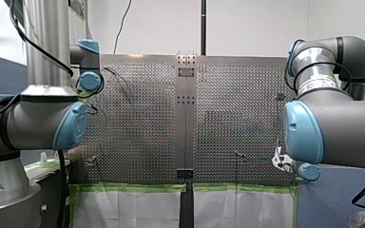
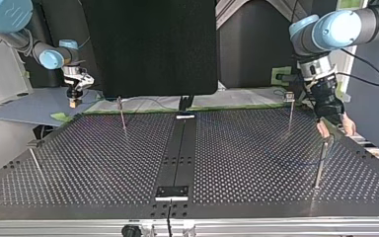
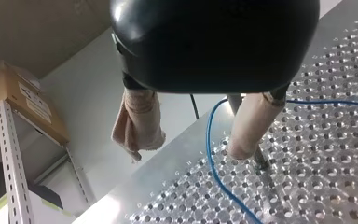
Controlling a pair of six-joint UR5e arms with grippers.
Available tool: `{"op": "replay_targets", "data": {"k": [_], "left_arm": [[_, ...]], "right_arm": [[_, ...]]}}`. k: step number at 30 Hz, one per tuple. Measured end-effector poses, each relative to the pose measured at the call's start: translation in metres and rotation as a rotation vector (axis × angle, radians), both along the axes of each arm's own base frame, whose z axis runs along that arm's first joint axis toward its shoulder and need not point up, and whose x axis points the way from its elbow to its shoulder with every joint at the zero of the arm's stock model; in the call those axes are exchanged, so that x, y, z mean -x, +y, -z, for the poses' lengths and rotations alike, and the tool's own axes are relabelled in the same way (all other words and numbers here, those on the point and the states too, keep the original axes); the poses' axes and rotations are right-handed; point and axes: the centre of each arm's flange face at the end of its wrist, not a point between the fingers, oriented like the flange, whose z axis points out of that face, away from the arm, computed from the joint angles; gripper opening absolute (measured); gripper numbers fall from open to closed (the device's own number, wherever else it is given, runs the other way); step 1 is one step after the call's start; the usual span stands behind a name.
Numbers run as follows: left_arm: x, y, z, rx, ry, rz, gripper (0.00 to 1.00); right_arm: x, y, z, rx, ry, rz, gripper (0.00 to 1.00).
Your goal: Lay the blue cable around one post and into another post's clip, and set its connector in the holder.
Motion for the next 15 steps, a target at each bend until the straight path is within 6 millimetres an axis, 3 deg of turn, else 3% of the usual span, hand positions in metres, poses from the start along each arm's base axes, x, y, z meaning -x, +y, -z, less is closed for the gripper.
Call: {"op": "replay_targets", "data": {"k": [6,15], "left_arm": [[-0.01,-0.003,-0.003,0.004,-0.02,0.02,1.0],[-0.04,-0.009,-0.007,0.008,-0.028,0.036,1.0]], "right_arm": [[0.0,0.0,0.0,0.001,0.0,0.0,0.0],[0.0,0.0,0.0,0.001,0.0,0.0,0.0]]}}
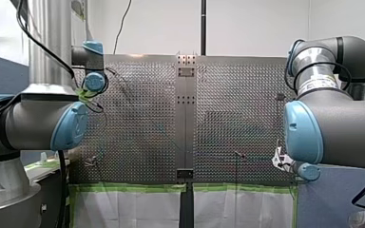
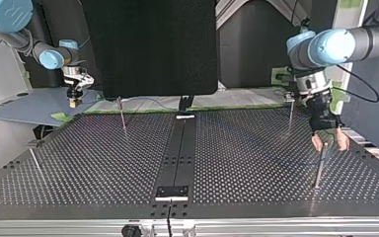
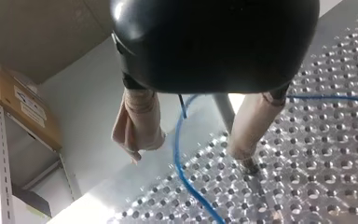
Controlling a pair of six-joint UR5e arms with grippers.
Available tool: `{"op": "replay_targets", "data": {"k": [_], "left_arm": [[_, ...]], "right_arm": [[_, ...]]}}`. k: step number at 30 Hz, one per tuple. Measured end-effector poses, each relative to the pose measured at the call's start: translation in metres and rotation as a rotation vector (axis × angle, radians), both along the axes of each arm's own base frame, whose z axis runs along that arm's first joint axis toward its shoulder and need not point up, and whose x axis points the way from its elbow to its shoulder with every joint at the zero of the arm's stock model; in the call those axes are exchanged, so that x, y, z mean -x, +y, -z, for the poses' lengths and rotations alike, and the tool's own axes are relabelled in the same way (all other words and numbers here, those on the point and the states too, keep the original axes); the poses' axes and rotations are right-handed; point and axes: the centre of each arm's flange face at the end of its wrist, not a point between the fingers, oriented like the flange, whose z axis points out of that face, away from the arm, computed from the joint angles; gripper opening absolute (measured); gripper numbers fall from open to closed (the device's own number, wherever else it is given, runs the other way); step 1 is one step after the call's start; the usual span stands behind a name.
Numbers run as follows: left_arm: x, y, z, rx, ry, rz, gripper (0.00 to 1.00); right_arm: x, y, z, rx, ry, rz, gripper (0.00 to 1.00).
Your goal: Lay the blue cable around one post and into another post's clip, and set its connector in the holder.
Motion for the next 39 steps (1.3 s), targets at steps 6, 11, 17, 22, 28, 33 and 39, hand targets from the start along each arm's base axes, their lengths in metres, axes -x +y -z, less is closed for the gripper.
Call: {"op": "replay_targets", "data": {"k": [6,11,17,22,28,33,39], "left_arm": [[-0.017,0.002,0.002,-0.002,0.02,-0.031,1.0],[-0.033,0.007,0.008,-0.021,0.063,-0.066,1.0],[-0.051,0.009,0.008,-0.034,0.076,-0.076,1.0],[-0.061,0.013,-0.005,-0.036,0.059,-0.084,1.0],[-0.076,0.02,-0.012,-0.034,0.049,-0.091,1.0],[-0.088,0.02,-0.017,-0.031,0.048,-0.101,1.0],[-0.092,0.02,-0.023,-0.016,0.032,-0.105,1.0]], "right_arm": [[0.0,0.0,0.0,0.0,0.0,0.0,0.0],[0.0,0.0,0.0,0.001,0.0,0.0,0.0],[0.0,-0.001,-0.001,0.005,-0.001,0.0,0.0],[0.0,-0.001,-0.001,0.004,-0.001,0.0,0.0],[0.0,-0.001,-0.001,0.004,-0.001,0.0,0.0],[0.0,-0.001,-0.001,0.004,-0.001,0.0,0.0],[0.0,-0.001,-0.001,0.004,-0.001,0.0,0.0]]}}
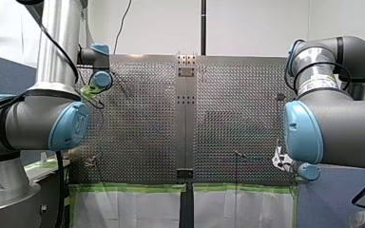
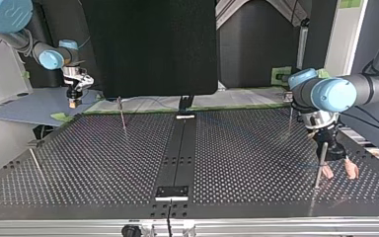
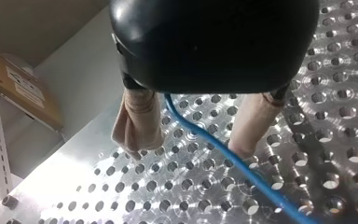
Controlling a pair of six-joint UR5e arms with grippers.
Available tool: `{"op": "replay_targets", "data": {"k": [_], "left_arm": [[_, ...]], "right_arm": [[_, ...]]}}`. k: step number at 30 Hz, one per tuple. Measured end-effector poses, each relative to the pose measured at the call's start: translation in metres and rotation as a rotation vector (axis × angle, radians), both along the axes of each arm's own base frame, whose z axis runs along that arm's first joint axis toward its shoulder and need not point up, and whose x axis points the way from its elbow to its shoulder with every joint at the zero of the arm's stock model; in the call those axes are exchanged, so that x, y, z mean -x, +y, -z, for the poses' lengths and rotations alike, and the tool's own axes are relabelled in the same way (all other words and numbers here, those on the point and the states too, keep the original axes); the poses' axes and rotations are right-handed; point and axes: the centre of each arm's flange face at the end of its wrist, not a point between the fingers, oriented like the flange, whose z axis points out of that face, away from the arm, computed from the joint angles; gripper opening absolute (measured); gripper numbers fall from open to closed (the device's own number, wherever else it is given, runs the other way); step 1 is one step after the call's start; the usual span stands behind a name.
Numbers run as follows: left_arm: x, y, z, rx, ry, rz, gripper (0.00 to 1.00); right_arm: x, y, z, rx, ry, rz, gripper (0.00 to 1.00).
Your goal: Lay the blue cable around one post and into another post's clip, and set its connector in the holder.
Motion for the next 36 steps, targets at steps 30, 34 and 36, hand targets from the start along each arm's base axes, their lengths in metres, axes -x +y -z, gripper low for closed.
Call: {"op": "replay_targets", "data": {"k": [30,34,36], "left_arm": [[0.012,0.001,0.028,0.022,0.047,-0.001,1.0],[0.012,0.001,0.027,0.022,0.046,0.001,1.0],[0.012,0.001,0.028,0.022,0.046,0.001,1.0]], "right_arm": [[0.011,-0.002,-0.004,0.003,0.029,0.031,0.0],[0.016,-0.004,-0.016,0.003,0.06,0.041,0.0],[0.017,-0.002,-0.023,-0.003,0.073,0.046,0.0]]}}
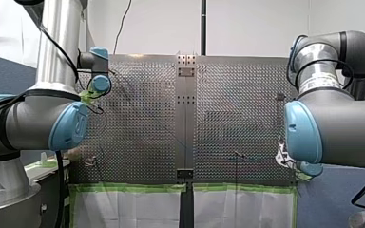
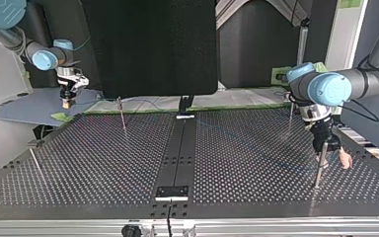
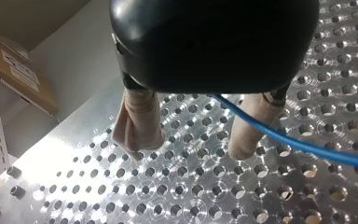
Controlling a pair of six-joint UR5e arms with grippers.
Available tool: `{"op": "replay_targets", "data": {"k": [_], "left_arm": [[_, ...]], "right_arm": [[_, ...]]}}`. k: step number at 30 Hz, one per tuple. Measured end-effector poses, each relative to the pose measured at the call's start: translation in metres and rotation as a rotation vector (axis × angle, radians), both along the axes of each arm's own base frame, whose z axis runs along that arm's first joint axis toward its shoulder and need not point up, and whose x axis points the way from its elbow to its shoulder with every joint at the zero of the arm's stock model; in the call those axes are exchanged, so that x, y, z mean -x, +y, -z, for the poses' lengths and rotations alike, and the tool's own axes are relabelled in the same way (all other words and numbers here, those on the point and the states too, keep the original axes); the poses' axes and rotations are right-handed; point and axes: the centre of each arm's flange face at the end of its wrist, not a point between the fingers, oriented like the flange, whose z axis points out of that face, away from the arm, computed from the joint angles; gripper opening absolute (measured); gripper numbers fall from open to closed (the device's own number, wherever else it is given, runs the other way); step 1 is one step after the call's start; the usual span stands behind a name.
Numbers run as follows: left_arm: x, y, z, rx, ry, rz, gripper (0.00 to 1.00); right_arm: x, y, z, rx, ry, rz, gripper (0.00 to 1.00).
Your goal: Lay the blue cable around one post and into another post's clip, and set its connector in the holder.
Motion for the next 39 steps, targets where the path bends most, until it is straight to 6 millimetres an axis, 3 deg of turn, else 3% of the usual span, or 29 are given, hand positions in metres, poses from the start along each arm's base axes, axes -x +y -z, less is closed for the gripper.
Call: {"op": "replay_targets", "data": {"k": [11,27,39], "left_arm": [[0.0,0.0,0.0,-0.002,0.0,0.002,1.0],[-0.001,0.001,-0.001,0.013,-0.014,0.002,1.0],[-0.001,0.003,-0.001,0.019,-0.016,0.0,1.0]], "right_arm": [[-0.01,0.018,-0.033,-0.043,0.027,0.04,0.0],[-0.082,0.034,-0.106,-0.067,-0.074,-0.034,0.0],[-0.092,0.044,-0.172,-0.05,0.004,-0.049,0.0]]}}
